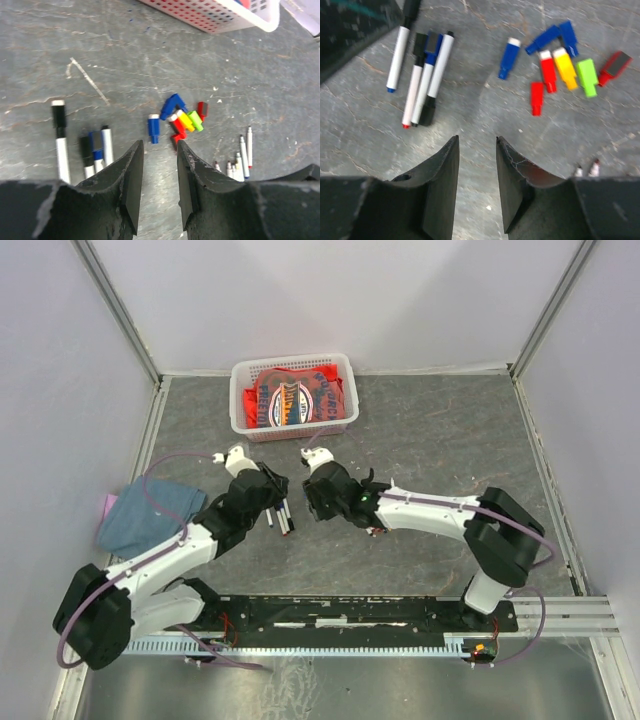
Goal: Open the pen caps
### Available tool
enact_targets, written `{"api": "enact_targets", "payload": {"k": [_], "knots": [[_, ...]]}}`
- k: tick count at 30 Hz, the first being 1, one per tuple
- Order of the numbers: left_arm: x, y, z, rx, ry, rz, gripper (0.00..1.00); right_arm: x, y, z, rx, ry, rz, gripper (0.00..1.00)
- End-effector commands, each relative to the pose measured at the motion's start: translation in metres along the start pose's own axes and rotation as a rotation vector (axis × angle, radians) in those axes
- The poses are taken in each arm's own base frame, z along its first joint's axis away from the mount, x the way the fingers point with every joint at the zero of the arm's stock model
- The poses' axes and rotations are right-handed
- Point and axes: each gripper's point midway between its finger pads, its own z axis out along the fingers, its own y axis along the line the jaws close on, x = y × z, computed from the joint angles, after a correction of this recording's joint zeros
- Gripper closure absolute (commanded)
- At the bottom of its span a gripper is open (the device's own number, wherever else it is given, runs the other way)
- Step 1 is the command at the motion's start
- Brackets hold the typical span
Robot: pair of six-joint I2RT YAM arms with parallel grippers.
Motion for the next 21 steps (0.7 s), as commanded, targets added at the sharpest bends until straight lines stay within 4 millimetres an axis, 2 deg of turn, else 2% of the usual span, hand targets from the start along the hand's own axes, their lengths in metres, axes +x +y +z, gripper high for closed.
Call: {"api": "enact_targets", "payload": {"k": [1,4,10,21], "knots": [[-0.015,0.022,-0.01,-0.063,-0.09,-0.01,0.61,-0.025,0.031,0.015,-0.066,-0.034,0.024,0.58],[-0.017,0.03,-0.016,-0.068,-0.109,-0.031,0.62,-0.027,0.043,0.028,-0.08,-0.015,0.033,0.58],[-0.017,0.04,-0.026,-0.071,-0.13,-0.052,0.62,-0.028,0.054,0.053,-0.073,0.023,0.046,0.58],[-0.015,0.05,-0.034,-0.067,-0.139,-0.065,0.63,-0.023,0.058,0.08,-0.037,0.069,0.043,0.58]]}}
